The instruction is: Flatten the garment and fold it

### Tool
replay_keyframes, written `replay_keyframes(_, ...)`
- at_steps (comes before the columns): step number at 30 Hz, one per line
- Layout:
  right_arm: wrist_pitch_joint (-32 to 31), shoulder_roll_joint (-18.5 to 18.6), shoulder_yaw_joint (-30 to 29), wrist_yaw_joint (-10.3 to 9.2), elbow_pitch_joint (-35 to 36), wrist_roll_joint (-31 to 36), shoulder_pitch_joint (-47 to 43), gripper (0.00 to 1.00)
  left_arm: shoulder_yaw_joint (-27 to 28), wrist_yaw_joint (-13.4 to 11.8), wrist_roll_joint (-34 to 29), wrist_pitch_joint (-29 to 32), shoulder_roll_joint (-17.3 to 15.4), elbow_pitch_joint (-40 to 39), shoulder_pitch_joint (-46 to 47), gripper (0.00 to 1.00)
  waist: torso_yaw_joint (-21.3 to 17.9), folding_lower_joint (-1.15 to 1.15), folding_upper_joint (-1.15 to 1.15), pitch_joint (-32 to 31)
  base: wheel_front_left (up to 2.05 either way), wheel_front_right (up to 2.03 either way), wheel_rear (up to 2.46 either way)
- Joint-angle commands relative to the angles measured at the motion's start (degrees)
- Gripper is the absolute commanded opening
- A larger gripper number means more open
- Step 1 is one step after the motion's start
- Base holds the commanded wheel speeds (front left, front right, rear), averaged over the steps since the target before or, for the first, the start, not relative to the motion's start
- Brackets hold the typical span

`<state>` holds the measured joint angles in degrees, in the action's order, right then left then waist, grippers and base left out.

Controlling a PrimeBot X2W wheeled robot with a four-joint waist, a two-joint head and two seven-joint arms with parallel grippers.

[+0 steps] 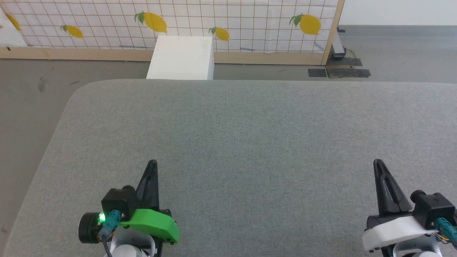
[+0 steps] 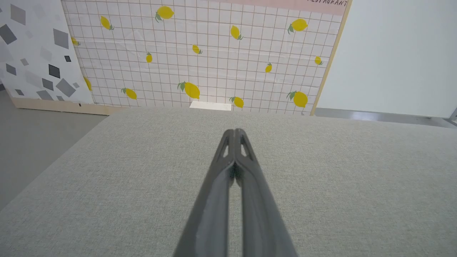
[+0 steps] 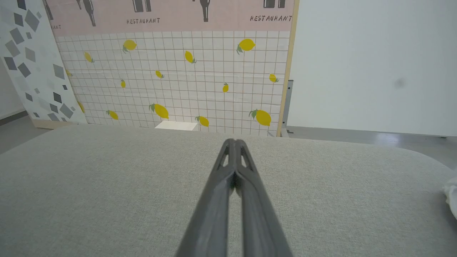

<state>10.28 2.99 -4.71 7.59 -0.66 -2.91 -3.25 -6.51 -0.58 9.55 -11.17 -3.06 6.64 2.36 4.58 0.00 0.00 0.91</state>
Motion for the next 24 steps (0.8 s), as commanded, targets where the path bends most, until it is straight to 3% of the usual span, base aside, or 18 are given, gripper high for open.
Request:
replay_keyframes(1,-0.3,0.0,0.2,-0.03,0.1,0.6,0.8,0.00,0.3,0.1,-0.6,0.4,0.0,-0.4,-0.6,0.00,-0.1,0.00,0.00,0.0,0.00,0.00,0.00)
replay_keyframes(24,-2.8,-0.1,1.3,-0.04,0.3,1.2,1.4,0.00,1.8,0.2,-2.8,3.0,0.1,-1.9,-1.0,0.00,-1.2,0.00,0.00,-0.2,0.00,0.00,0.00)
